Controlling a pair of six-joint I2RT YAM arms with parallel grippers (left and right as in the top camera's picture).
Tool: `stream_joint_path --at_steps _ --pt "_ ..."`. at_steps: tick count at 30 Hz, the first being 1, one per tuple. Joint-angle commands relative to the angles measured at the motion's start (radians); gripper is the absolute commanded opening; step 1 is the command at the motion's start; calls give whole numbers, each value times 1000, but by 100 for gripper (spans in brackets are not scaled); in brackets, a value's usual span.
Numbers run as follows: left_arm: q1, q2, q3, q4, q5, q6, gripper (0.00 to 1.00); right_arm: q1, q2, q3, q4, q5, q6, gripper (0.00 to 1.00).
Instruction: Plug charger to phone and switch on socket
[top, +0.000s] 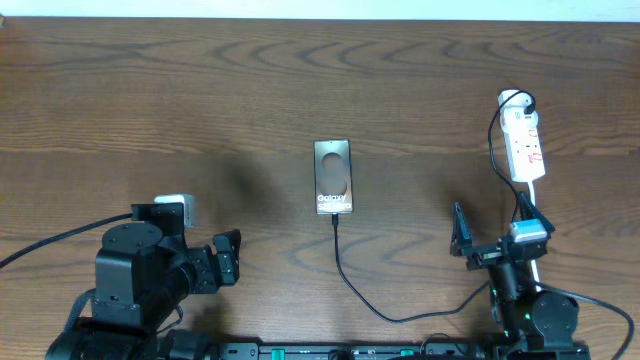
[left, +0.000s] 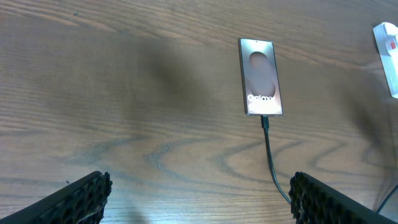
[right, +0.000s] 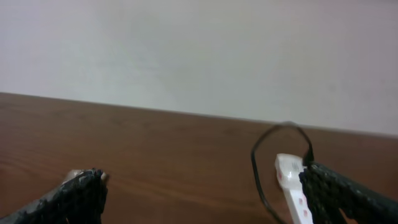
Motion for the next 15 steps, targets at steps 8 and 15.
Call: stream_joint_path --at_steps 8,15 --pt "6 -2 6 0 -13 13 93 0 -3 -106 -7 171 43 99" --pt "6 -2 6 0 -13 13 93 1 9 -106 -11 164 40 99"
